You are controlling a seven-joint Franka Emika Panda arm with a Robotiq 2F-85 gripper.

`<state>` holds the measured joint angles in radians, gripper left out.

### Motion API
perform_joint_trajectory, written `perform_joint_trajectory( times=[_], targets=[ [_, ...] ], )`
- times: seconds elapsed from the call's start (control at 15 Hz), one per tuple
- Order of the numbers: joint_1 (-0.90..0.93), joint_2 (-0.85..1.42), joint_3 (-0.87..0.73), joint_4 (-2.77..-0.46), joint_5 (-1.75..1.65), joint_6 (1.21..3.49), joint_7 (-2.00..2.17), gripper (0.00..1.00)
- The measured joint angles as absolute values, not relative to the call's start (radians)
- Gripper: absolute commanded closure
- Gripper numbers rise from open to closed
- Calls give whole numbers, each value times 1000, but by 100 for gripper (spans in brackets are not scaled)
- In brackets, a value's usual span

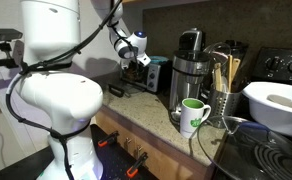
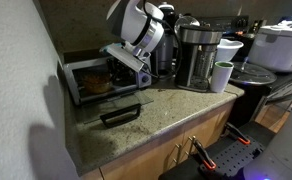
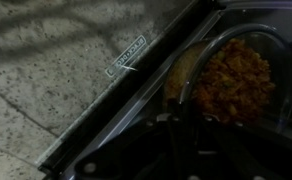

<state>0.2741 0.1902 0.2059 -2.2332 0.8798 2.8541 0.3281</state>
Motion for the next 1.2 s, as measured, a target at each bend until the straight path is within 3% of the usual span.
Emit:
perform_joint_trajectory(
  times=[1.2],
  targets=[
    [284,190,195,-2235,638,2854,595,97]
  ],
)
